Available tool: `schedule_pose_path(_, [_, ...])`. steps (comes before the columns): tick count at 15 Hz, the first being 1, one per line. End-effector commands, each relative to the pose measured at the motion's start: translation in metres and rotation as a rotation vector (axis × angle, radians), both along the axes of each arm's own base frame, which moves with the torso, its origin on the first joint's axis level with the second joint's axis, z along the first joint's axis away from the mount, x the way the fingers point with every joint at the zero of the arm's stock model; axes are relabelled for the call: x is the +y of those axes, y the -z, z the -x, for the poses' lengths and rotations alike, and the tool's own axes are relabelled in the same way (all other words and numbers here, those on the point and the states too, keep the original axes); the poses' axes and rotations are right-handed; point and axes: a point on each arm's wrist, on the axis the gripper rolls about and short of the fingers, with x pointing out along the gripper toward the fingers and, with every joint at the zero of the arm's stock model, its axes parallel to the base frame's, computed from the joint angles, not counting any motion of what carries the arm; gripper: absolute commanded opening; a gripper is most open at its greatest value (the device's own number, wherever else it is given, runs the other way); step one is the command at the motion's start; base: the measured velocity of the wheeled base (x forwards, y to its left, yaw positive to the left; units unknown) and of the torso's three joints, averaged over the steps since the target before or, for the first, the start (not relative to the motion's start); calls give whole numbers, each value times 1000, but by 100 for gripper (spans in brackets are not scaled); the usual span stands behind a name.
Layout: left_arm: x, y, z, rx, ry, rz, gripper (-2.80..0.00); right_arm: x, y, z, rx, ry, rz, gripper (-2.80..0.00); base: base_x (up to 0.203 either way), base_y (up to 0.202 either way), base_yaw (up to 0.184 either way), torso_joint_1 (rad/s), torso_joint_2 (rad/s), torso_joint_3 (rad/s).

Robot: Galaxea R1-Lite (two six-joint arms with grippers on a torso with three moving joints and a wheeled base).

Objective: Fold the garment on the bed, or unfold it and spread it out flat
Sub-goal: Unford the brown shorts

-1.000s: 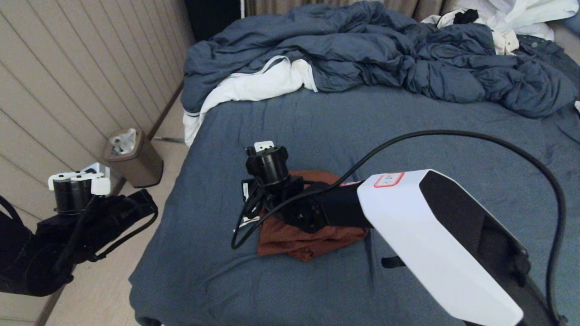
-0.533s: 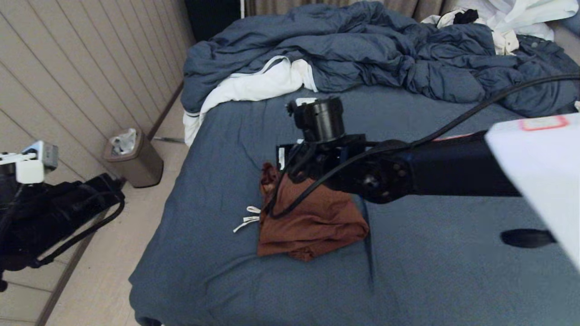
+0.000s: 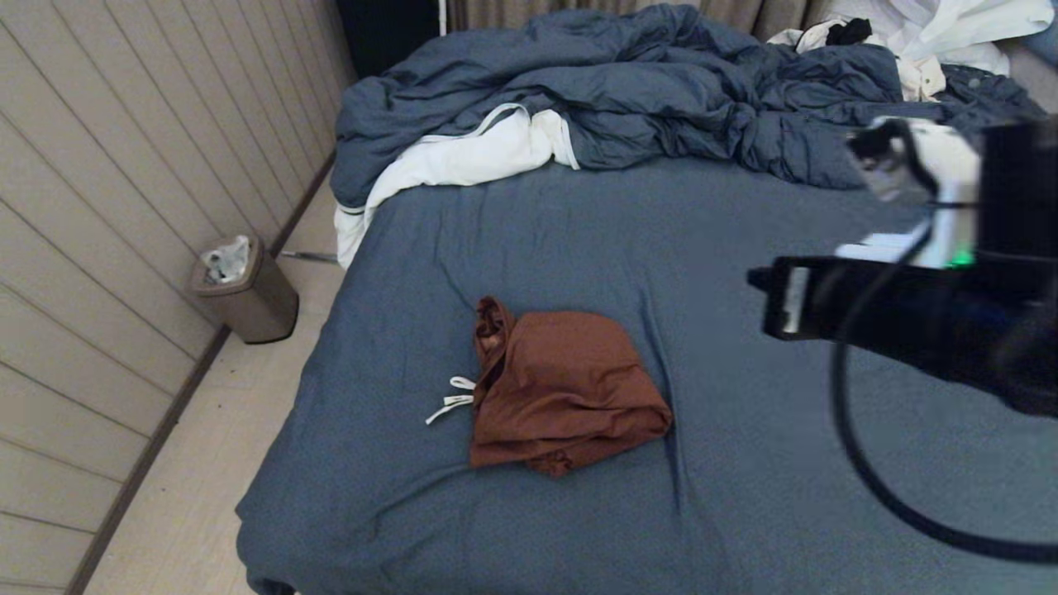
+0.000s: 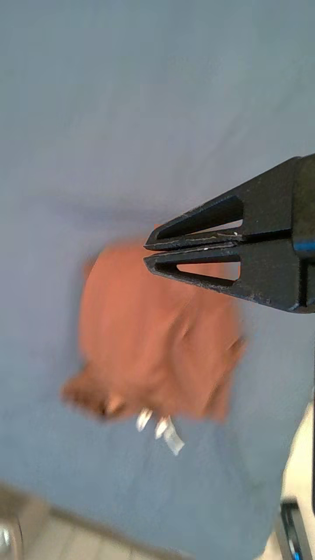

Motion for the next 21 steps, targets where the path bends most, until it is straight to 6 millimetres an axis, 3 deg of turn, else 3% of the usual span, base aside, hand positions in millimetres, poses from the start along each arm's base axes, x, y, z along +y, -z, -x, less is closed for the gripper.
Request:
schedule_pose_path(1, [0,24,77,-34,-34,-26,-280,-64,-5,82,-105,102,-56,-280,0,0,0,0,0,0])
schedule_pose_path(3, [-1,44,91,80,-104,-29,-280,-85,33,105,-50,255,17,-280,0,0,0,0,0,0])
schedule_pose_path(5, [0,53,85,111,-126,-19,-280,-102,74,125,-3,390,66,-280,0,0,0,0,0,0])
schedule_pose_path(9, [0,87,63,140,-65,-73,-280,-122,102,144,-9,694,37,-280,0,0,0,0,0,0])
schedule_pose_path(11, [-1,97,58,145,-26,-93,-280,-124,114,153,-42,691,12,-280,0,0,0,0,0,0])
schedule_pose_path(14, [-1,133,47,166,26,-174,-280,-129,124,180,-175,643,-40,-280,0,0,0,0,0,0])
schedule_pose_path(16, [-2,143,43,76,74,-249,-280,-131,135,191,-237,612,-19,-280,0,0,0,0,0,0])
schedule_pose_path(18, [-2,145,49,18,103,-281,-280,-128,133,189,-292,488,79,-280,0,0,0,0,0,0])
schedule_pose_path(21, [-2,155,65,-96,114,-363,-280,-121,165,181,-250,206,206,-280,0,0,0,0,0,0])
